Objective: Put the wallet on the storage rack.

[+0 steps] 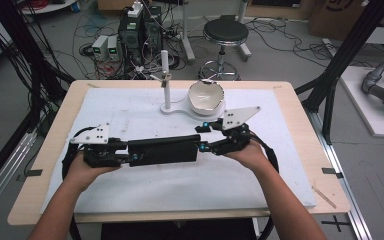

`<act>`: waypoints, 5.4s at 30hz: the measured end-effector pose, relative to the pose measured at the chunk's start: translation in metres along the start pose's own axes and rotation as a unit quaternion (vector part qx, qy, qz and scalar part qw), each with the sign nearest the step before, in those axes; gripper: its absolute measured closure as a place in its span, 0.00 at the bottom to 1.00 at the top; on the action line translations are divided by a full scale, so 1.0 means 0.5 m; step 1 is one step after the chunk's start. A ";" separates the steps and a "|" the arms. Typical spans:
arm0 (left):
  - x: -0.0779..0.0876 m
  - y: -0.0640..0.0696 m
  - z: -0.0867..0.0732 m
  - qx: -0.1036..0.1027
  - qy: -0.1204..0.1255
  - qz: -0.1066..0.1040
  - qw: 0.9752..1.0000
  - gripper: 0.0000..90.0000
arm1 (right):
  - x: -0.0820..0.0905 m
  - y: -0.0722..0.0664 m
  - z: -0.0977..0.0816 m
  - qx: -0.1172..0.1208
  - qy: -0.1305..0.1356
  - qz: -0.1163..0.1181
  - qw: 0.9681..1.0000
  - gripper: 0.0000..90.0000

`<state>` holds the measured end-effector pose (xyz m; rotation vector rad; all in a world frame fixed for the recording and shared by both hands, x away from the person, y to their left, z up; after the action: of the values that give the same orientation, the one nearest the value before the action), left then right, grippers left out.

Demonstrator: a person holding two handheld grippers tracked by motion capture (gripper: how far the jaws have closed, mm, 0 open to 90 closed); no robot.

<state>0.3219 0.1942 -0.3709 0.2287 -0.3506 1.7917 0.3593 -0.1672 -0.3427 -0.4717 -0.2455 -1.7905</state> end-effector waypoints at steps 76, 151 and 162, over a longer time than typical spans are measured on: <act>-0.385 -0.339 0.286 -0.082 -0.343 0.140 0.925 0.66 | 0.163 0.022 -0.166 -0.120 0.053 -0.150 0.980 0.32; -0.255 -0.272 0.336 -0.114 -0.180 0.264 0.941 0.37 | 0.154 0.028 -0.173 -0.134 0.057 -0.137 0.980 0.30; -0.170 -0.198 0.240 -0.050 -0.123 0.208 0.969 0.32 | 0.156 0.030 -0.179 -0.138 0.056 -0.146 0.978 0.30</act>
<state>0.4349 0.0964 -0.2760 0.3264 -0.7061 2.1555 0.3405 -0.2755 -0.3896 -0.5493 0.0162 -2.1453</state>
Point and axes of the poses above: each handheld gripper's, and its own axes: x roughly backward along the jaws, z roughly out of its top, y roughly to its right, the point moved 2 cm from there along -x, roughly forward along the jaws, and after that the axes turned 11 degrees about -x, right-handed, at the moved point
